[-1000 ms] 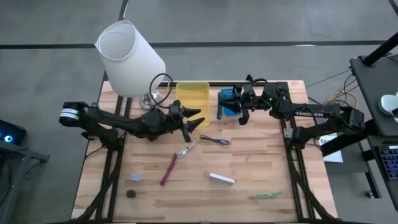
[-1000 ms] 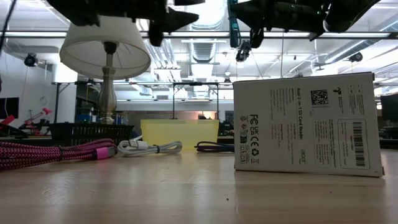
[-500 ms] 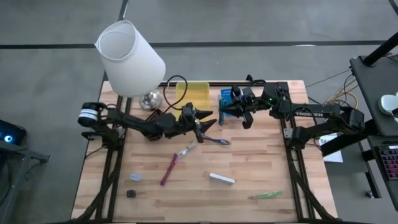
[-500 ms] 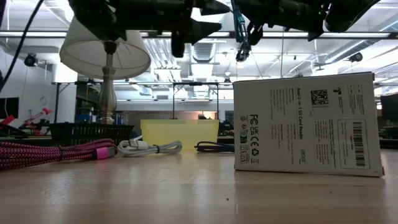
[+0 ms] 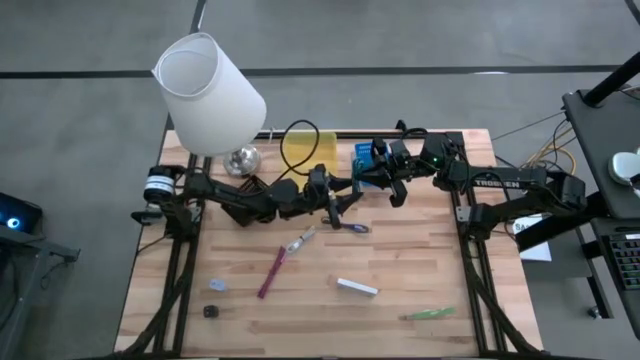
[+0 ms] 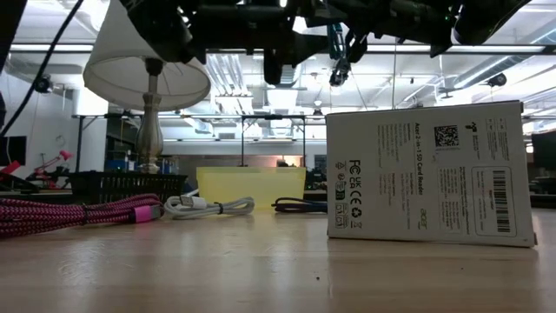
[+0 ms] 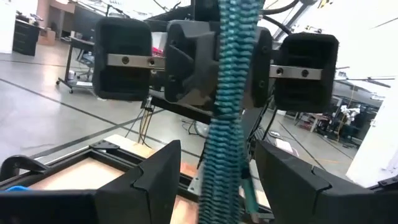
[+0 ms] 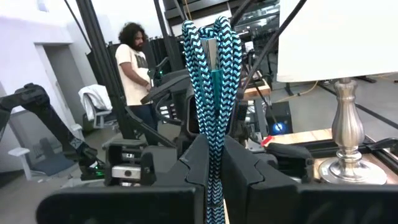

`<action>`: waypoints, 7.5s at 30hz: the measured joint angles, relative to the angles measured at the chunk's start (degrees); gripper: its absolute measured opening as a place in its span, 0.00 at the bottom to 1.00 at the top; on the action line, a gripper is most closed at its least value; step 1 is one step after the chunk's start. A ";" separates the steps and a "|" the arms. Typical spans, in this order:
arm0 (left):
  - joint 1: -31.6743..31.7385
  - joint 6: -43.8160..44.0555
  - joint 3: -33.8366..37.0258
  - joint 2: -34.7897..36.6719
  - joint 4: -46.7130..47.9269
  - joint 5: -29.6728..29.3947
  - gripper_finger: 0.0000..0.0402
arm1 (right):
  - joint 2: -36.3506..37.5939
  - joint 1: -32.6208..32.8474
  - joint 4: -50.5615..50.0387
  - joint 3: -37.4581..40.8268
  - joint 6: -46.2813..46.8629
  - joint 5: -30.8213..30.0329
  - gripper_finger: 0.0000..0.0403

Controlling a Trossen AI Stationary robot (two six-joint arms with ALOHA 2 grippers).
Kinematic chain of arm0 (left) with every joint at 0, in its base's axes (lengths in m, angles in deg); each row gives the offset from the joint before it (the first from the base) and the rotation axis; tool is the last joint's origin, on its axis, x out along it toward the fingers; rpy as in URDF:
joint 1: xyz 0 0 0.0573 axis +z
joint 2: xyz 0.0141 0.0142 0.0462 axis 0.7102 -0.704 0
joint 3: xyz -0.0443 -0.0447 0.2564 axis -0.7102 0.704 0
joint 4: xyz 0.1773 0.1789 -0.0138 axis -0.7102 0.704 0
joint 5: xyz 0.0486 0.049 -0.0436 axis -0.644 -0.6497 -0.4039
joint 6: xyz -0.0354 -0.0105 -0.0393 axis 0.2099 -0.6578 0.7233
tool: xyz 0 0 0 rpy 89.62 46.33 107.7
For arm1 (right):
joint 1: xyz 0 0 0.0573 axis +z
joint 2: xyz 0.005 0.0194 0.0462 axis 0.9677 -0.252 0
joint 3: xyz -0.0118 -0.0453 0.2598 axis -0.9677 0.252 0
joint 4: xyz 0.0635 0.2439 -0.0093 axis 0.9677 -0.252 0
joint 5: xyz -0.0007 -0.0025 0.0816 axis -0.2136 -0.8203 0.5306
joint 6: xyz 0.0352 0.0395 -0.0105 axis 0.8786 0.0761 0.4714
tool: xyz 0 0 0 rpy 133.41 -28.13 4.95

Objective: Pick and place items into bin
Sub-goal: Put the blue charger cable into the yellow bin, then put the violet charger cable into the yellow bin

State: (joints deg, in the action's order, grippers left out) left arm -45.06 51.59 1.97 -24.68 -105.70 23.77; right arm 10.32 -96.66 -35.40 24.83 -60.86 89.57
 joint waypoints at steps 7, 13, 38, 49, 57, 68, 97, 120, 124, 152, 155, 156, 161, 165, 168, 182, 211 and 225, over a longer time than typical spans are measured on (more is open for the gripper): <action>0.89 0.07 -0.03 0.04 0.01 -0.02 0.47 | 0.01 -0.02 0.00 0.00 -0.02 0.09 0.03; 0.98 0.20 -0.05 -0.04 0.28 0.00 0.35 | 0.02 -0.02 -0.02 0.00 -0.04 0.07 0.03; 4.03 4.45 0.33 10.05 24.72 0.79 0.03 | 0.50 -0.92 -7.84 -0.09 -0.09 -0.37 0.26; 7.60 13.09 0.54 16.70 44.23 -4.29 0.03 | 0.52 -2.35 -10.01 -0.07 -1.38 0.09 0.24; 8.96 25.63 0.63 16.68 57.79 -10.53 0.03 | 0.52 -2.36 -14.54 -0.04 -1.51 -0.08 0.21; 9.25 40.48 0.74 13.45 64.54 -18.16 0.03 | 0.52 -2.38 -15.15 -0.04 -1.05 -0.15 0.19; 9.61 44.47 1.62 7.45 71.98 -22.84 0.16 | 0.50 -2.38 -15.61 -0.02 0.02 -0.19 0.19; 6.64 -10.16 1.66 7.30 33.92 15.68 0.28 | 0.86 -2.38 -15.40 0.00 -0.17 -0.32 0.19; 5.75 -15.01 1.77 7.28 35.90 16.03 0.28 | 1.30 -2.38 -15.41 0.00 -0.20 -0.32 0.19; 3.23 -19.69 0.76 -6.74 46.35 15.69 0.28 | 1.53 -2.38 -15.56 0.00 -0.11 -0.32 0.19; 3.20 -19.61 0.54 -6.93 46.18 15.52 0.28 | 1.53 -2.38 -15.56 0.00 -0.01 -0.32 0.19; 3.20 -19.70 0.59 -6.93 46.23 15.30 0.28 | 1.53 -2.38 -15.58 0.00 0.00 -0.32 0.19; 3.20 -19.60 0.78 -6.95 46.54 12.21 0.28 | 1.55 -2.38 -15.58 0.00 -0.04 -0.32 0.19; 3.20 -19.65 0.80 -7.44 46.74 10.34 0.28 | 1.55 -2.38 -15.57 0.00 -0.17 -0.32 0.19; 3.20 -19.67 0.81 -7.82 46.52 10.32 0.28 | 1.55 -2.38 -15.56 0.00 -0.20 -0.32 0.19; 3.20 -19.54 0.48 -8.94 46.98 10.45 0.06 | 1.55 -2.38 -15.56 0.00 -0.20 -0.32 0.19; 3.48 -14.93 -8.18 -0.16 54.77 -10.26 0.00 | 1.60 -2.40 -15.61 0.00 -0.17 -0.28 0.19; 4.14 -1.28 -7.89 3.13 74.06 -23.51 0.00 | 1.60 -2.40 -15.78 0.00 -0.04 -0.26 0.19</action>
State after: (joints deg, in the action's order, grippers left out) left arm -40.91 50.31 -5.92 -21.56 -31.65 0.26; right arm 11.92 -99.06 -51.18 24.83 -60.91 89.31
